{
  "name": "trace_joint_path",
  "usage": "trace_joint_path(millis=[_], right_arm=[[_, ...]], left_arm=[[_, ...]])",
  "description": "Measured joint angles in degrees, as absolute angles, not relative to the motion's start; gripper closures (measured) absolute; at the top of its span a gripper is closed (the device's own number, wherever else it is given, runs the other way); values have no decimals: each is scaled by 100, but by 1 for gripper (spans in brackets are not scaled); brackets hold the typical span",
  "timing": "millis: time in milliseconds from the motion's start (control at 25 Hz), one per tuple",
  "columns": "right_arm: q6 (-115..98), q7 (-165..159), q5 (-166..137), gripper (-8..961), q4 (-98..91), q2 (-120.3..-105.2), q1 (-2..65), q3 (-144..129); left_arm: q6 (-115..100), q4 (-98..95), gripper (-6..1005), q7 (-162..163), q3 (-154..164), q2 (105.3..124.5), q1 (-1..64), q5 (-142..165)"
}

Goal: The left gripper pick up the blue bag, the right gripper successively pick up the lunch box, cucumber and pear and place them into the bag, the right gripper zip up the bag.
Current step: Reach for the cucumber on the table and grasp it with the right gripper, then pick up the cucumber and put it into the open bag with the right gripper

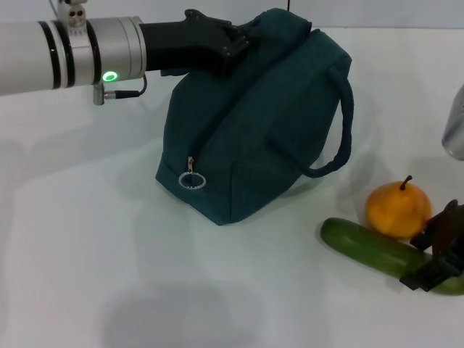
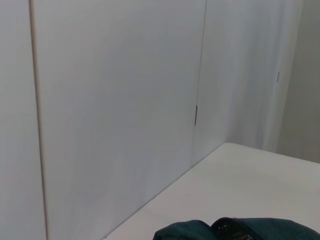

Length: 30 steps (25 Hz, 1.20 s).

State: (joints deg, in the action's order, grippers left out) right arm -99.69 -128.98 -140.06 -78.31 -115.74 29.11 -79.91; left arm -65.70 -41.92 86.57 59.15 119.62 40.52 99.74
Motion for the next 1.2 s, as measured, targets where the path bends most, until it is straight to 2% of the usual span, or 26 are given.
trace_joint_path(millis=[560, 760, 1200], right_arm=[[-9712, -13001, -14217, 237, -7454, -11584, 3153, -8239], [-9722, -13004, -14185, 350, -7409, -11579, 3194, -8207], [-9914, -12759, -13720, 337, -7591, -11539, 3181, -8188]], left_arm=[[-6497, -4192, 952, 8657, 5915, 11962, 4055, 9957], [-6495, -4192, 951, 8657, 5915, 11962, 4052, 9957], [-6488, -4192, 952, 8582, 5915, 11962, 4045, 9957]])
